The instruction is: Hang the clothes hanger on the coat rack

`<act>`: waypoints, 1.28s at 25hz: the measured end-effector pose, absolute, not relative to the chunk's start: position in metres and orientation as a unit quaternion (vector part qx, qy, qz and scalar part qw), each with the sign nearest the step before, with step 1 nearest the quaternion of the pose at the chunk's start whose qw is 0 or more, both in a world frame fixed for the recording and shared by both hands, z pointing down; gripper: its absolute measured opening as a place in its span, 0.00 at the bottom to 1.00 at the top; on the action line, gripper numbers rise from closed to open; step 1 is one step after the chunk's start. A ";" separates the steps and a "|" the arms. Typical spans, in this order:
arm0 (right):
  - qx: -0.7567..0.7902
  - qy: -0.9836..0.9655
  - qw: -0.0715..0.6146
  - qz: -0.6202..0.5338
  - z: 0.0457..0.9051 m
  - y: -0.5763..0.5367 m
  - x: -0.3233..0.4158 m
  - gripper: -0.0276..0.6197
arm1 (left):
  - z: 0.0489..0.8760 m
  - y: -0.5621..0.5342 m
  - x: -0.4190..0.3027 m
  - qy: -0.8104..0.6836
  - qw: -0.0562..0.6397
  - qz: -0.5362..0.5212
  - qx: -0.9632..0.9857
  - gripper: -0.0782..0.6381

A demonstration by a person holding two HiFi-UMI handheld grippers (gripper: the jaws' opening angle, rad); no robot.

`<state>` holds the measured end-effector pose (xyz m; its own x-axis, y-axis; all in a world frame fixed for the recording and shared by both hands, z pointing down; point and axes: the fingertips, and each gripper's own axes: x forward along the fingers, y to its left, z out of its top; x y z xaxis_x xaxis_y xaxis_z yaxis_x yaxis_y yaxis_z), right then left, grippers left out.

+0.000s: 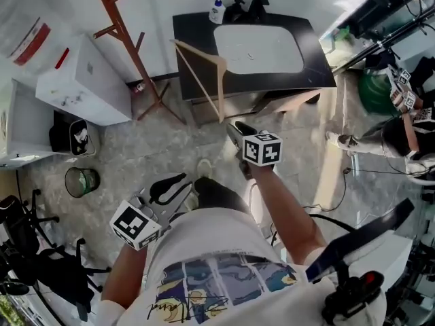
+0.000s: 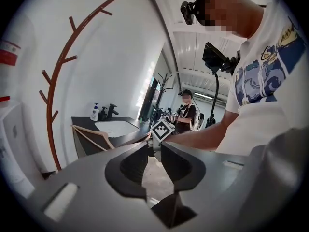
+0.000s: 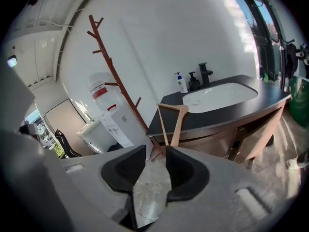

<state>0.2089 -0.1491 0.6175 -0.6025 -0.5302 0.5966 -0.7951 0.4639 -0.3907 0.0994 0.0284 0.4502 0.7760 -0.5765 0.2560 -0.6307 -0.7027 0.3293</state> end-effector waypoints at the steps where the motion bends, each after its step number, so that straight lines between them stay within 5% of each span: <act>1: 0.400 -0.826 0.206 0.339 0.627 -0.162 0.206 0.23 | 0.448 0.016 0.098 -0.330 0.206 0.066 0.919 0.23; 17: 0.447 -0.757 0.282 0.385 0.717 -0.263 0.178 0.31 | 0.443 -0.095 0.091 -0.281 0.179 0.099 0.938 0.24; 32: 0.506 -0.702 0.326 0.380 0.741 -0.278 0.183 0.20 | 0.448 -0.108 -0.011 -0.288 0.210 0.098 0.929 0.23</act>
